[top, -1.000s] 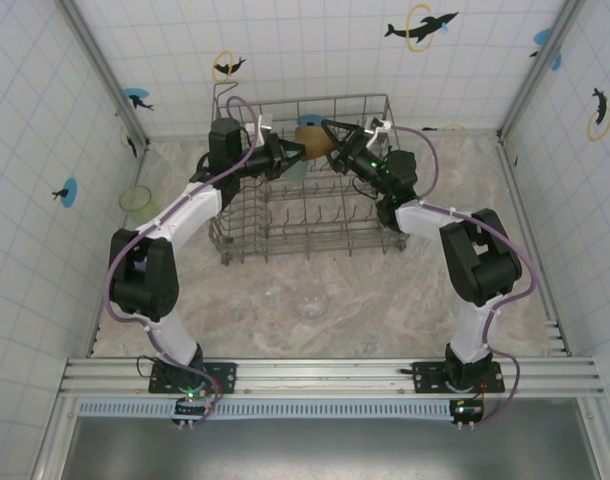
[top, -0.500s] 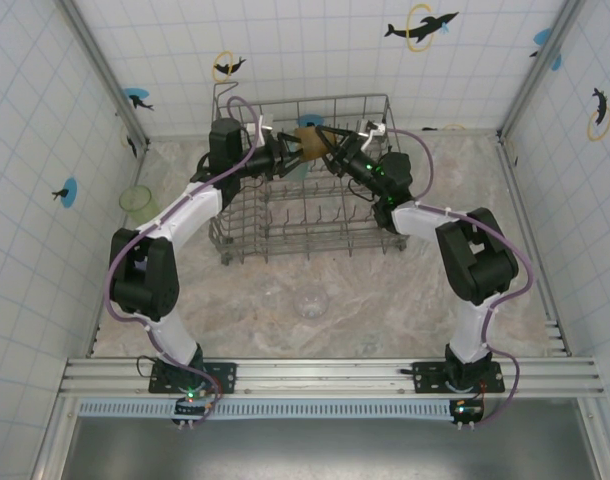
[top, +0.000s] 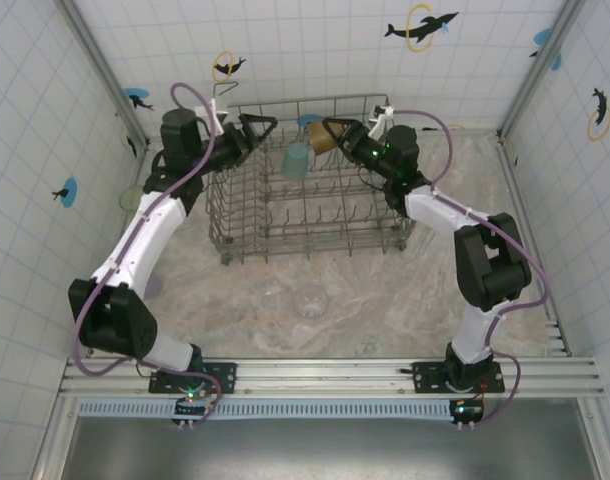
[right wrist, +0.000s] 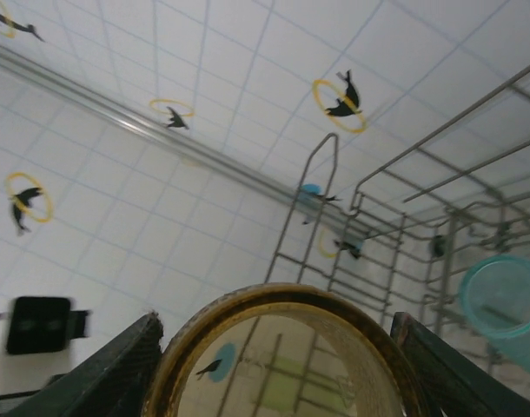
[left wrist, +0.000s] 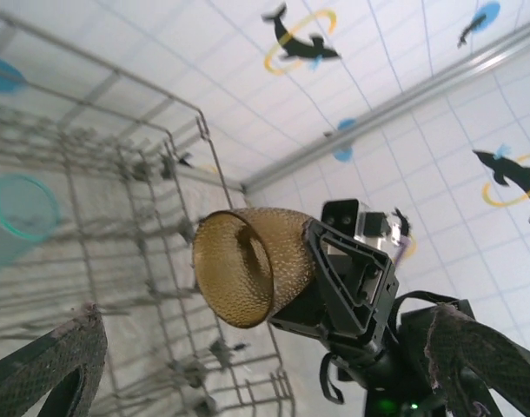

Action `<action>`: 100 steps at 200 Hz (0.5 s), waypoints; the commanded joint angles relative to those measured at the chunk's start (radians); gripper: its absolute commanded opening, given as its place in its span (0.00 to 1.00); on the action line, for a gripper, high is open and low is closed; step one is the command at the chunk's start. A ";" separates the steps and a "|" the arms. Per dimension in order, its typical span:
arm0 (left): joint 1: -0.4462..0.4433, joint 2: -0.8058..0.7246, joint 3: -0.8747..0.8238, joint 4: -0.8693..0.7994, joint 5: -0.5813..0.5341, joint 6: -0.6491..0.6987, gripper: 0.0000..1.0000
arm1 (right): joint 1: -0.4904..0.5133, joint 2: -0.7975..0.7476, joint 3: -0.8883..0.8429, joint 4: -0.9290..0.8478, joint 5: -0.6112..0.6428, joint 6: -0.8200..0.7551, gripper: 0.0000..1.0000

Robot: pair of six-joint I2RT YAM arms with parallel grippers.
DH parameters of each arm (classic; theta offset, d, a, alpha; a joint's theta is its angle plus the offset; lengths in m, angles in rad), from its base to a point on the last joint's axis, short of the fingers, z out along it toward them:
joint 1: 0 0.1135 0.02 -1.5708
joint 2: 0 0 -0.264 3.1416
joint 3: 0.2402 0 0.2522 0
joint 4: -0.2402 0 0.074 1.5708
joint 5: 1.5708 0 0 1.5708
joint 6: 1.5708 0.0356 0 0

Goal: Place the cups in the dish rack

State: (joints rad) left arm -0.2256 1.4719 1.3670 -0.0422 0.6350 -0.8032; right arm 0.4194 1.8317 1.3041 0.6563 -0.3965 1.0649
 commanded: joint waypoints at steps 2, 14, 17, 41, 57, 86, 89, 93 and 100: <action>0.032 -0.049 0.020 -0.185 -0.158 0.167 0.97 | 0.001 -0.024 0.106 -0.262 0.116 -0.257 0.43; 0.044 -0.070 0.017 -0.237 -0.220 0.213 0.97 | 0.000 -0.008 0.141 -0.311 0.142 -0.304 0.43; 0.045 -0.074 0.016 -0.249 -0.235 0.226 0.97 | 0.001 -0.003 0.148 -0.321 0.148 -0.315 0.43; 0.052 -0.111 -0.004 -0.311 -0.338 0.309 0.97 | 0.005 0.030 0.207 -0.403 0.219 -0.415 0.43; 0.053 -0.137 -0.026 -0.350 -0.422 0.361 0.97 | 0.010 0.055 0.251 -0.466 0.278 -0.482 0.43; 0.053 -0.203 -0.131 -0.355 -0.518 0.401 0.97 | 0.020 0.122 0.335 -0.573 0.379 -0.584 0.43; 0.051 -0.209 -0.143 -0.354 -0.533 0.404 0.98 | 0.021 0.127 0.338 -0.600 0.385 -0.590 0.43; 0.053 -0.219 -0.158 -0.354 -0.551 0.407 0.97 | 0.022 0.133 0.341 -0.608 0.394 -0.598 0.43; 0.052 -0.232 -0.183 -0.352 -0.581 0.415 0.97 | 0.023 0.143 0.343 -0.608 0.403 -0.613 0.43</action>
State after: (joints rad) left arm -0.1757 1.2919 1.2526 -0.3496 0.2008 -0.4686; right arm 0.4324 1.9244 1.6001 0.1562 -0.0940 0.5709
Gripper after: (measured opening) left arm 0.974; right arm 0.658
